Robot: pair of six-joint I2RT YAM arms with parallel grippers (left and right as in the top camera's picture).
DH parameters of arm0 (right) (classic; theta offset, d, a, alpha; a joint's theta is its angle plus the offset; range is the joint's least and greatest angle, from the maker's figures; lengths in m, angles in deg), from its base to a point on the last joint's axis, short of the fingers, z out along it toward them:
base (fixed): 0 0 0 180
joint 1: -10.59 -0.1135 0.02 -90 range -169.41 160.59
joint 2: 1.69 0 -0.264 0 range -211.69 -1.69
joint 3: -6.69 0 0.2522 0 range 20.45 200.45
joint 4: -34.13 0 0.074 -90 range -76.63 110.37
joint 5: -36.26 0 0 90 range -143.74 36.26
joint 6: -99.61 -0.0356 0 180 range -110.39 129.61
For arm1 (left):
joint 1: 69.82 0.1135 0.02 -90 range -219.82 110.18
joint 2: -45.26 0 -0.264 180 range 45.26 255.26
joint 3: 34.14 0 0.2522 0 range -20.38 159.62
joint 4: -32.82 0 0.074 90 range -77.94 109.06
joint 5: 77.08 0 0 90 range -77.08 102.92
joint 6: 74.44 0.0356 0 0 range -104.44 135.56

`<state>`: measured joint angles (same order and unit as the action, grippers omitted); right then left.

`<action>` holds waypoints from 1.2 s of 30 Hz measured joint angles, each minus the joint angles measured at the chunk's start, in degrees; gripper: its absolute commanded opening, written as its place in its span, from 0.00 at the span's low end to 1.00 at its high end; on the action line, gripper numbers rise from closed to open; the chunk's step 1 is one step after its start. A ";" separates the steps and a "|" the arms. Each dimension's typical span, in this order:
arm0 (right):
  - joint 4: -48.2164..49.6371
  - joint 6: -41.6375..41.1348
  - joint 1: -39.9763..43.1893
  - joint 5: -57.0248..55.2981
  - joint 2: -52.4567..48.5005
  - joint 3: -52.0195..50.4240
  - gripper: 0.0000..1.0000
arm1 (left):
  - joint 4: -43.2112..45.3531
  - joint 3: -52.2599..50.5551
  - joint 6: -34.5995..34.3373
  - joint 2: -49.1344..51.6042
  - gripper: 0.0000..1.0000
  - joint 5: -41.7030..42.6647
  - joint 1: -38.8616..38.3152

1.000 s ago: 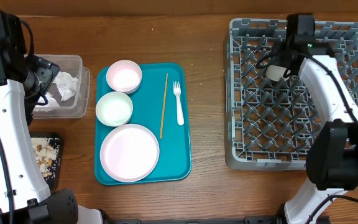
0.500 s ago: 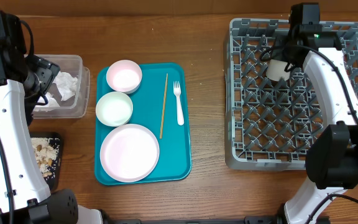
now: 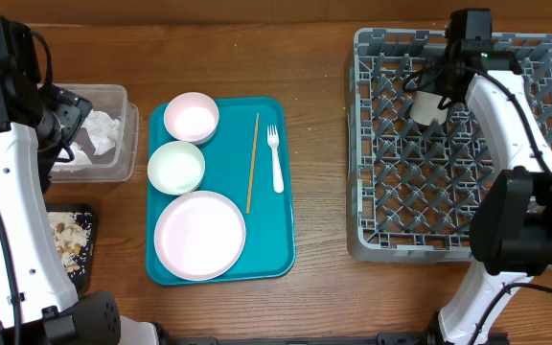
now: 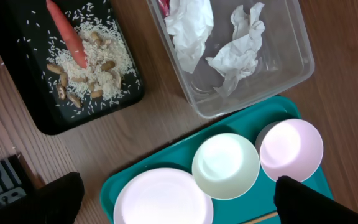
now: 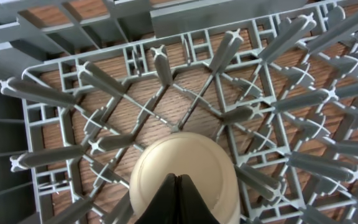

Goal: Sort waste into correct bins and load items into the dishwasher
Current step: 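Regrasp the cup in the rack with the right gripper and adjust it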

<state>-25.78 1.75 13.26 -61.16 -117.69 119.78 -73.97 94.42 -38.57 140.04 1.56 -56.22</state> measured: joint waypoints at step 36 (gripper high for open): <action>-23.56 8.39 -13.29 37.79 2.45 15.76 0.96 | -0.02 0.00 0.00 0.00 1.00 0.00 0.00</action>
<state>-49.34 10.15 -0.03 -23.37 -115.24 135.54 -74.00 94.42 -38.57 140.04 1.56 -56.22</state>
